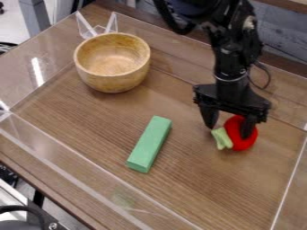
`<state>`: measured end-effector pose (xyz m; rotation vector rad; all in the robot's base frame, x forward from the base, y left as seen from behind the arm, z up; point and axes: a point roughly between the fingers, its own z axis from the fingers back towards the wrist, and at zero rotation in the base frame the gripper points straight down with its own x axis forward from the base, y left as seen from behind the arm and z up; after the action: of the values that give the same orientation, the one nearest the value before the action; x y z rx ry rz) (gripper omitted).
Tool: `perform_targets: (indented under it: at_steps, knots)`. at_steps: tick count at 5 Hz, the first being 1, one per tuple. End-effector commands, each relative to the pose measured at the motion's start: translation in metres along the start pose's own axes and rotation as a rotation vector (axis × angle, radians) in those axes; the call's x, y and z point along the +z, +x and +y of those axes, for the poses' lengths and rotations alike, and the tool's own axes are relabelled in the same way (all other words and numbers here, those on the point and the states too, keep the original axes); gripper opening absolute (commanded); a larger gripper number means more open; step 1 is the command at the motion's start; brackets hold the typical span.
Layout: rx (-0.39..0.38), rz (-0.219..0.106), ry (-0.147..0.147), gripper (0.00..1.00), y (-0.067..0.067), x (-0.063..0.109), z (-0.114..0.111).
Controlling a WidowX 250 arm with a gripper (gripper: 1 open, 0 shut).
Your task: Move the red fruit to the right
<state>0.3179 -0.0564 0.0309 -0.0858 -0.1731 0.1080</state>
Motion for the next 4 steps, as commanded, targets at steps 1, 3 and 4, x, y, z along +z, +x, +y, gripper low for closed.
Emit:
perform_targets:
  at_steps: [1,3,4]
  knots:
    - [-0.026,-0.024,0.009,1.0,0.009,-0.002,0.012]
    - [-0.041,-0.023,0.025,1.0,0.001,-0.001,0.015]
    - [0.039,-0.014,0.04,1.0,-0.009,0.014,0.019]
